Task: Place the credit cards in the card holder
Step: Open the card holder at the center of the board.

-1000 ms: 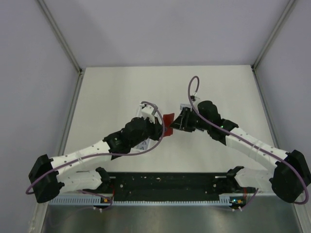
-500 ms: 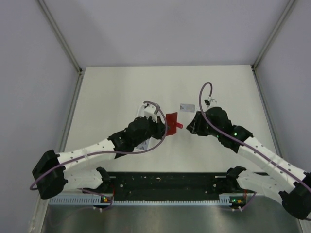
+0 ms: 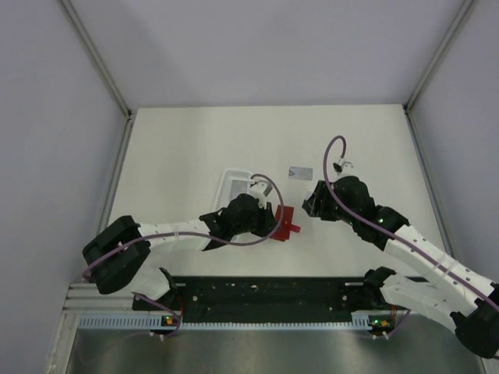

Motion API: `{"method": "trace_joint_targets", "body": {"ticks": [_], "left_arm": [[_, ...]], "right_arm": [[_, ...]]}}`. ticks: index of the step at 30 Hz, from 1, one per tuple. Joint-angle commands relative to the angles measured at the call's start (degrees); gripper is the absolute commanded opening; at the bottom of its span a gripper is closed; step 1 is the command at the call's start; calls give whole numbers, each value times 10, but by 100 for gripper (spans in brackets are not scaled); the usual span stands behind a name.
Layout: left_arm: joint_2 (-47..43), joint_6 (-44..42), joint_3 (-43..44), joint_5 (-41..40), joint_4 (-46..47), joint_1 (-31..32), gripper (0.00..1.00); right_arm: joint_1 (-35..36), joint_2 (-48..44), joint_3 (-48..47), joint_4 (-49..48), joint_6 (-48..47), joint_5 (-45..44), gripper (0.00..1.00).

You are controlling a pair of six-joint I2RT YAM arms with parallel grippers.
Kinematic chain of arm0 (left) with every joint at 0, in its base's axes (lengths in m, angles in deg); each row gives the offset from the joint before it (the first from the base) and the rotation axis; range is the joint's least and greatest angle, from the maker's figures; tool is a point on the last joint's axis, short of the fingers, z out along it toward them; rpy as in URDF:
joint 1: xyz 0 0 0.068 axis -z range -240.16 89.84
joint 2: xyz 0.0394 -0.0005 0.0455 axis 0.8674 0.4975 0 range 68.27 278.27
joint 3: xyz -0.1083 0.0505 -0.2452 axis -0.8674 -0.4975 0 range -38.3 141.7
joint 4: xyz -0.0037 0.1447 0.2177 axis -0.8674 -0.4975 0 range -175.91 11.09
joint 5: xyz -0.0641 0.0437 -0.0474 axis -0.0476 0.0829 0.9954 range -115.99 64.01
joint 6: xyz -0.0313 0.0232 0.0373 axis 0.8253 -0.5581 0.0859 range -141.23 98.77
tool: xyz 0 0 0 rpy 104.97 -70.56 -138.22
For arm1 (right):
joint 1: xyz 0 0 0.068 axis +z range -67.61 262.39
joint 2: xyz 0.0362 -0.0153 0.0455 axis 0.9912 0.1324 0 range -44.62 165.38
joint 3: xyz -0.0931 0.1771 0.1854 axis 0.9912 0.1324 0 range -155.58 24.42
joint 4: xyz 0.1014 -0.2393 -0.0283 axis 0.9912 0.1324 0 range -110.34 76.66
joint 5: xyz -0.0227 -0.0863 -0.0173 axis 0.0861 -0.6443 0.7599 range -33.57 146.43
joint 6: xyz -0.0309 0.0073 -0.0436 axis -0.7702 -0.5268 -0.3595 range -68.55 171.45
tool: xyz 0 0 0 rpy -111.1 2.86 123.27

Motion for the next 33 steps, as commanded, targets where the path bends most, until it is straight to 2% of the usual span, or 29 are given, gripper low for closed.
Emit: {"method": "trace_joint_targets", "body": {"ticks": [1,6,12,19,25,27,33], "left_arm": [[25,26,-2,44,63,-7,18],[30,27,-13,48,59,-13,29],[21,26,-19,31,36,-20,39],[-18,13,-33,8,2,-31,46],[-79,-4,-37,-11,-51,-51,52],[-105,-10,-40,-39,-70,-61,54],[-192,-29,-51,-70,-129,-96,59]], "right_arm": [[3,1,-1,-3,-2,-21,50],[3,2,1,4,-1,-22,52],[3,0,7,7,3,-20,54],[3,-8,13,9,10,-22,55],[3,-3,17,18,6,-44,56],[3,5,12,28,9,-58,56],[-16,42,-20,84,9,-113,56]]}}
